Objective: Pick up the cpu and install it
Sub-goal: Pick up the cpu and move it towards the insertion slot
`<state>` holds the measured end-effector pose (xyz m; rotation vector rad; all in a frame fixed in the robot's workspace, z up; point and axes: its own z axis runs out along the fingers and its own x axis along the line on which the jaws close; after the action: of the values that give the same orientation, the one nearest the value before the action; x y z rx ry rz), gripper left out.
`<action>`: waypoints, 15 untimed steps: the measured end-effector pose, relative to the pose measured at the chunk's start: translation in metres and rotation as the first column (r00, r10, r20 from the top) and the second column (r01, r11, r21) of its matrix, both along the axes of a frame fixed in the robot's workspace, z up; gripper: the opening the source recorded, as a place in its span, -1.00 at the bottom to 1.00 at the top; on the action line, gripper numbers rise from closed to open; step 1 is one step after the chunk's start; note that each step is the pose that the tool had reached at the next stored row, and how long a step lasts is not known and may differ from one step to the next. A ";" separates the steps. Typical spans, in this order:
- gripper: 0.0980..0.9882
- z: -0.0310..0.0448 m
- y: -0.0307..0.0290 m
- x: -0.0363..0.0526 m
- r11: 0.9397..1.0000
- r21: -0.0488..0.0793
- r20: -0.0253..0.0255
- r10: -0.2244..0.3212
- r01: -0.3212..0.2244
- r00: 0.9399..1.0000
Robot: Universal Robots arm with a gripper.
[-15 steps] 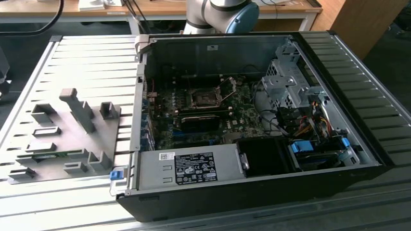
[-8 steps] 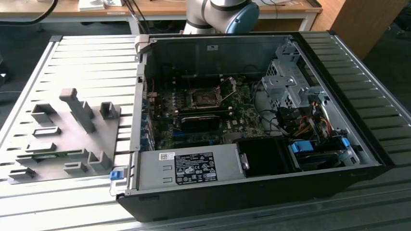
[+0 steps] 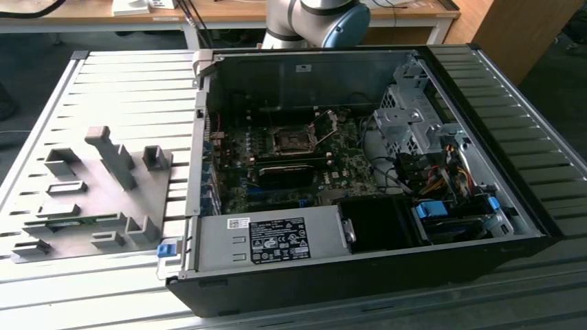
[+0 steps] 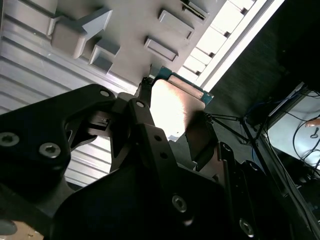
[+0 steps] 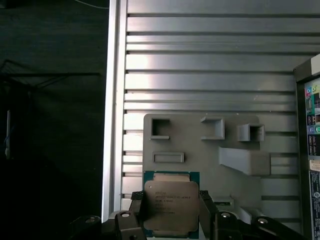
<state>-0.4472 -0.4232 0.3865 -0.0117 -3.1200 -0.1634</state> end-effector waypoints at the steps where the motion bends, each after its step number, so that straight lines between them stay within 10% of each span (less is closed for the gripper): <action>1: -0.03 0.0022 0.0000 0.0000 1.000 0.000 0.000 0.000 0.000 1.000; 15: -0.03 0.0337 0.0000 0.0000 1.000 0.000 0.000 0.000 0.000 1.000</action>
<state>-0.4472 -0.4233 0.4202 -0.0117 -3.1201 -0.1634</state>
